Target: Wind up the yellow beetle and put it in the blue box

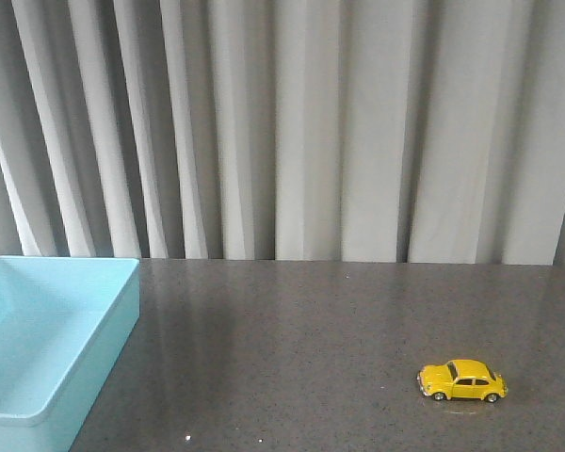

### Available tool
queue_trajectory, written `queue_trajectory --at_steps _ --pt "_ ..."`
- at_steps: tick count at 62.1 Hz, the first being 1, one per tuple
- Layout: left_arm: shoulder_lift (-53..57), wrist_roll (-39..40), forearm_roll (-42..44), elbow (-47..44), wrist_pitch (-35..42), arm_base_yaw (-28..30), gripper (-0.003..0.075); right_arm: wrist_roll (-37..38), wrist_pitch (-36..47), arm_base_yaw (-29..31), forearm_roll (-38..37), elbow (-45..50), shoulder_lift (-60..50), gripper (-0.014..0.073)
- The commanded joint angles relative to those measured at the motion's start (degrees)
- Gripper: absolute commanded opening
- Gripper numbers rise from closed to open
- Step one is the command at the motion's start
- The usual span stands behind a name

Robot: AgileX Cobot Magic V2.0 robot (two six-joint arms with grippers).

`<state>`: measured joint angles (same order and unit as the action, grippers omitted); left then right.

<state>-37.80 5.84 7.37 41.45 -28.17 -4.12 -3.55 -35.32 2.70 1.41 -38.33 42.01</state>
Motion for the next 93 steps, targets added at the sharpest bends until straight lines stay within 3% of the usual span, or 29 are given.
queue_trajectory --at_steps 1,5,18,27,43,63,93 --pt "-0.1 0.7 -0.2 1.9 2.5 0.0 0.0041 0.0 3.4 0.4 -0.8 -2.0 0.2 0.0052" --pt "-0.1 0.7 -0.2 1.9 1.6 0.0 0.0104 0.0 3.4 0.4 -0.9 -2.0 0.2 0.0125" --pt "-0.1 0.7 -0.2 1.9 0.9 0.0 0.0407 0.0 3.4 0.4 -0.9 -2.0 0.2 0.0454" --pt "-0.1 0.7 -0.2 1.9 0.7 0.0 0.0506 0.0 2.6 0.4 1.4 -2.0 0.2 0.0550" --pt "-0.7 -0.6 -0.4 2.0 0.0 -1.0 0.0504 -0.4 1.1 0.4 5.2 -5.6 4.4 0.0543" --pt "-6.5 -3.9 -0.7 2.1 1.0 -12.1 0.0504 -5.2 -10.5 0.4 9.1 -21.6 23.1 0.0543" --pt "-7.4 -3.9 -0.6 2.1 1.4 -12.2 0.0504 -4.7 -18.7 -2.5 8.2 -45.7 50.6 0.0543"
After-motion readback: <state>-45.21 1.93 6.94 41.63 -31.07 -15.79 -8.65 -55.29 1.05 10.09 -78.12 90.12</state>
